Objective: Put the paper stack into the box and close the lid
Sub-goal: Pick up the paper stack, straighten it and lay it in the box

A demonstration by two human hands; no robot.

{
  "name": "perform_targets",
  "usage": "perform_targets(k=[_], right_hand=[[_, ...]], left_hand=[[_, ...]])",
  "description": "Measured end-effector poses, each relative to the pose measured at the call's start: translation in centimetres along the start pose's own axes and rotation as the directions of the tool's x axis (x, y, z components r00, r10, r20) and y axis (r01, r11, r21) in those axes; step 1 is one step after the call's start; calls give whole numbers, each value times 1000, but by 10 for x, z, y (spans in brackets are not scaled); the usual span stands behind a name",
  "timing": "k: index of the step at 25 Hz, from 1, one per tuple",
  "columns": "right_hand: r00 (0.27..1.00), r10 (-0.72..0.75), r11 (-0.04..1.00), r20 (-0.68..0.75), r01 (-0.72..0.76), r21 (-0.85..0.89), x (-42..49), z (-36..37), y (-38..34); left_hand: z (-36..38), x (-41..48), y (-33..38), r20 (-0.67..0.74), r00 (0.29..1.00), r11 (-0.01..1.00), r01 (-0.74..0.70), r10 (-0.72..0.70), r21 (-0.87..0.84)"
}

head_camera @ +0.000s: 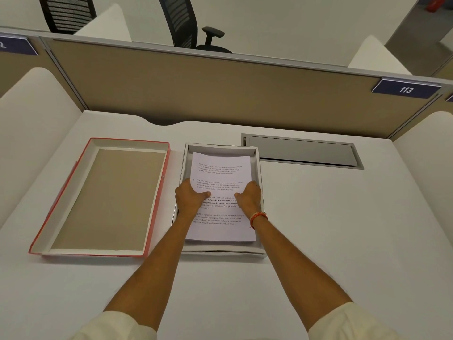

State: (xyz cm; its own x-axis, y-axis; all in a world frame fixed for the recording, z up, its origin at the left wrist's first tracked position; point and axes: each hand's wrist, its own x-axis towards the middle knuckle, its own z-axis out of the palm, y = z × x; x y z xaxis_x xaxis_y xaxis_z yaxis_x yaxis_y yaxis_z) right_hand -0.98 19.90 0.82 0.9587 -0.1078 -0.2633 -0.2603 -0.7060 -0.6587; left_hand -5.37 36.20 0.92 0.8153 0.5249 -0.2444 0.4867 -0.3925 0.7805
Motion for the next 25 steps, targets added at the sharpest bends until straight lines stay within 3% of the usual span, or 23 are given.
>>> perform_targets(k=[14,20,25], right_hand=[[994,90,985,53,-97,140,-4,-12,2],[980,174,927,93,-195,320,0,-20,2],[968,212,907,135,-247,342,2,-21,0]], left_hand=[[-3,-4,-1,22,1000,1000,23,-23,-1],[-8,4,-2,67,997,997,52,-48,-55],[-11,5,-2,111,991,993,85,-76,-77]])
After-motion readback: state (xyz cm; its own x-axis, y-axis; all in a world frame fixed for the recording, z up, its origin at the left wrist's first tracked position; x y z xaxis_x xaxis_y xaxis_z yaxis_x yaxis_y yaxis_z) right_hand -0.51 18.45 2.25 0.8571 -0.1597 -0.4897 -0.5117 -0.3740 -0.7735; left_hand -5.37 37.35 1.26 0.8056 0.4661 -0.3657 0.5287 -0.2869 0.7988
